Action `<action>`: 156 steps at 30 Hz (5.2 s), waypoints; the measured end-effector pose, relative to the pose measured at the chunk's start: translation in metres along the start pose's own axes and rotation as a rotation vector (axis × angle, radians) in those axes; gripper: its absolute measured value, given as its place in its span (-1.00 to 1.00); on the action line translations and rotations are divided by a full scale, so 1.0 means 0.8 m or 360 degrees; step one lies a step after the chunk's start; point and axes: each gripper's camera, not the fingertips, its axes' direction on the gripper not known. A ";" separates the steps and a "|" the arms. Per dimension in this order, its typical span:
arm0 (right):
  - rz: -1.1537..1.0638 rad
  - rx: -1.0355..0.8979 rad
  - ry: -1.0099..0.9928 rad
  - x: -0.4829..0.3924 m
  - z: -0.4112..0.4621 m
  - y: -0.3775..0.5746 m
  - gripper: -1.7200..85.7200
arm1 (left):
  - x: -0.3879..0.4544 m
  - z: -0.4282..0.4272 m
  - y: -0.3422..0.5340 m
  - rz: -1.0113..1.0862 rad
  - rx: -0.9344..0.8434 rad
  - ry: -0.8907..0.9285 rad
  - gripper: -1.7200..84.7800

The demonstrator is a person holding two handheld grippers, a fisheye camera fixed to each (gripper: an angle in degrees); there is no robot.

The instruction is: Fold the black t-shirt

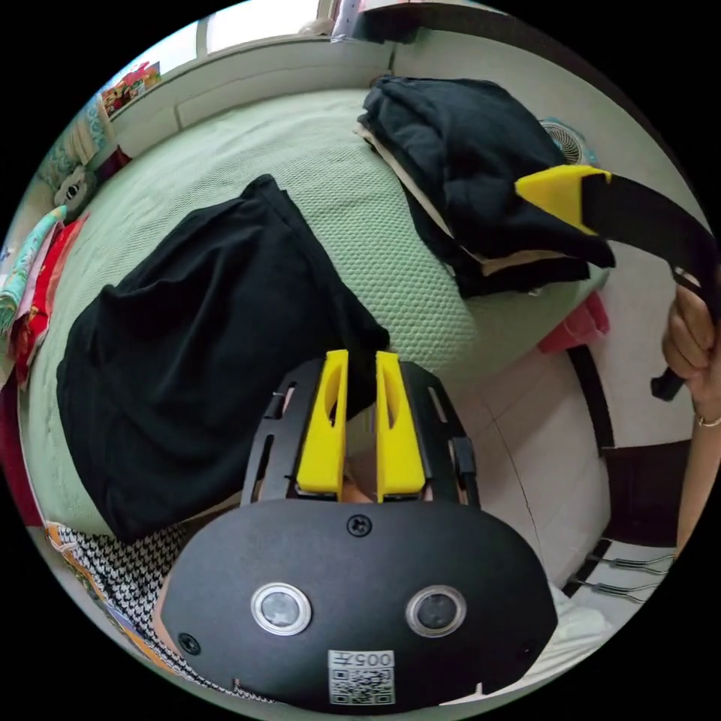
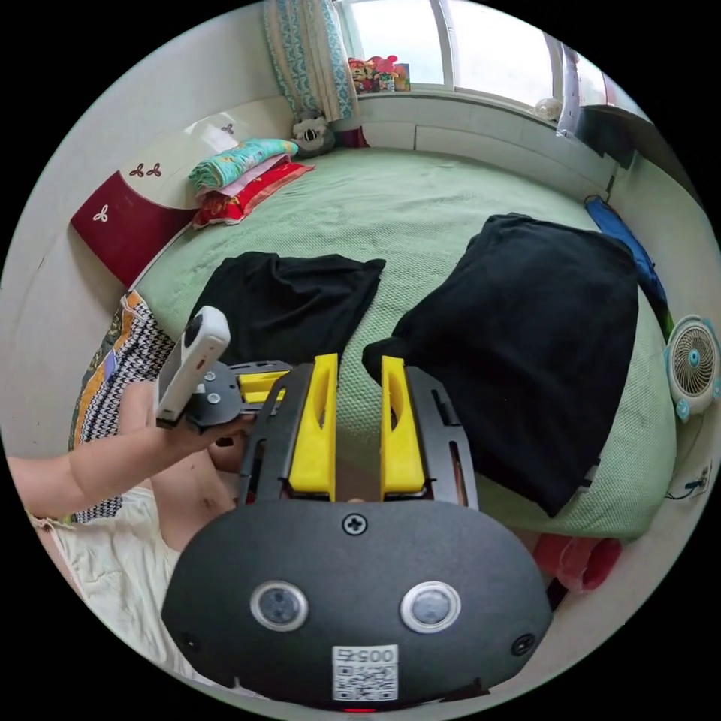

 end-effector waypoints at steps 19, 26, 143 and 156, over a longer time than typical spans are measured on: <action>0.0651 -0.0541 -0.0515 0.104 0.217 -0.231 -0.80 | -0.096 -0.080 0.064 0.0030 0.0266 0.0369 -0.87; 0.0553 -0.0387 -0.0346 0.108 0.171 -0.261 -0.89 | -0.085 -0.101 0.059 0.0126 0.0405 0.0527 -0.87; -0.0239 0.0000 0.0028 -0.490 0.136 -0.051 -0.90 | -0.443 -0.357 0.279 -0.0875 0.0346 -0.0369 -0.94; 0.0172 0.0139 0.0104 -0.391 -0.106 0.127 -0.98 | -0.166 -0.389 0.227 -0.0608 0.0307 -0.0163 -0.98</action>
